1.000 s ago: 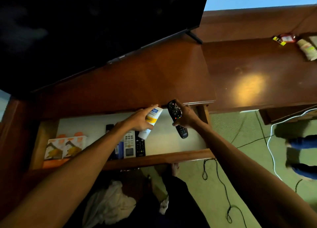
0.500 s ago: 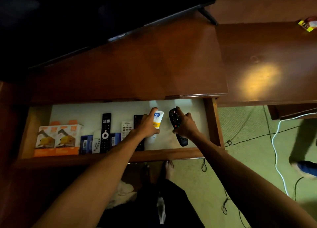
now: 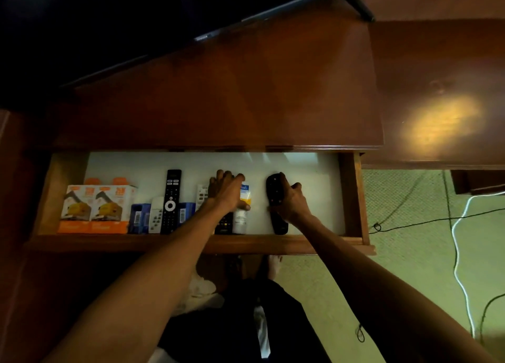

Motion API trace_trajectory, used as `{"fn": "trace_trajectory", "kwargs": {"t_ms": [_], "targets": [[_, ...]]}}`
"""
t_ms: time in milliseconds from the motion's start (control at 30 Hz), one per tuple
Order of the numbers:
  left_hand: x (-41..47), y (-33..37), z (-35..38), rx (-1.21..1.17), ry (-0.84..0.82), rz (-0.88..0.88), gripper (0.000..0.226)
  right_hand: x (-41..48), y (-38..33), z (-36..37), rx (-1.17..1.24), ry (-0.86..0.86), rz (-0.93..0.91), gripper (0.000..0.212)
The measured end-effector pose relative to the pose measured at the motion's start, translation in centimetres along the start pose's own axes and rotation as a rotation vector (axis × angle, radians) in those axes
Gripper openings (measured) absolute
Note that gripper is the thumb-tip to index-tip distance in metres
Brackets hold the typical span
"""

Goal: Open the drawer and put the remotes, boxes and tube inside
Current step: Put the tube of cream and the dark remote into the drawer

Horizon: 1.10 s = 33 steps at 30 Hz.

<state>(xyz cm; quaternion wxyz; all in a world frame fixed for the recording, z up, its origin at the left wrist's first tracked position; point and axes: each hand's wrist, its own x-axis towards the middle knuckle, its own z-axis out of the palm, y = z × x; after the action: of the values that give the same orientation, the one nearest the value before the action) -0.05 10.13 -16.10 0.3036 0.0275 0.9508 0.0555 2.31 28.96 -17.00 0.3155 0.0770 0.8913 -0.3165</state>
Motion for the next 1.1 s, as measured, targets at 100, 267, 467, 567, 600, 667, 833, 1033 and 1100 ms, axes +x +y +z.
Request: {"fn": "trace_trajectory", "kwargs": {"t_ms": [100,267,467,567,600,667,833,1033,1100], "targets": [[0.4,-0.9,-0.9,0.003,-0.045,0.019,0.090,0.0,-0.2,0.5,0.029,-0.036,-0.022,0.098],[0.9,-1.6,-1.8,0.004,-0.089,0.024,0.086,0.0,-0.7,1.4,0.074,-0.112,-0.060,0.102],[0.9,-2.5,-1.2,-0.011,-0.038,0.085,0.084,-0.5,-1.3,1.3,0.092,-0.157,-0.053,0.108],[0.8,-3.3,-0.8,-0.024,-0.014,0.117,0.083,-0.7,-1.4,1.5,0.051,-0.157,-0.055,0.111],[0.6,-3.4,-0.8,-0.022,-0.007,0.130,0.084,-0.7,-1.2,1.6,0.041,-0.163,-0.051,0.111],[0.2,-3.9,-0.8,-0.047,0.024,0.142,0.083,-1.2,-1.1,1.7,0.036,-0.186,-0.033,0.111],[-3.5,-6.7,-2.3,-0.397,0.086,0.193,0.062,-3.1,-1.8,2.0,-0.143,-0.069,-0.006,0.094],[-11.0,-13.5,-3.8,-0.453,-0.053,0.270,0.059,-7.1,-5.7,2.7,-0.113,-0.039,-0.088,0.058],[-13.0,-16.0,-3.5,-0.419,-0.053,0.286,0.076,-8.6,-7.0,3.4,-0.132,-0.083,-0.131,0.063]]}}
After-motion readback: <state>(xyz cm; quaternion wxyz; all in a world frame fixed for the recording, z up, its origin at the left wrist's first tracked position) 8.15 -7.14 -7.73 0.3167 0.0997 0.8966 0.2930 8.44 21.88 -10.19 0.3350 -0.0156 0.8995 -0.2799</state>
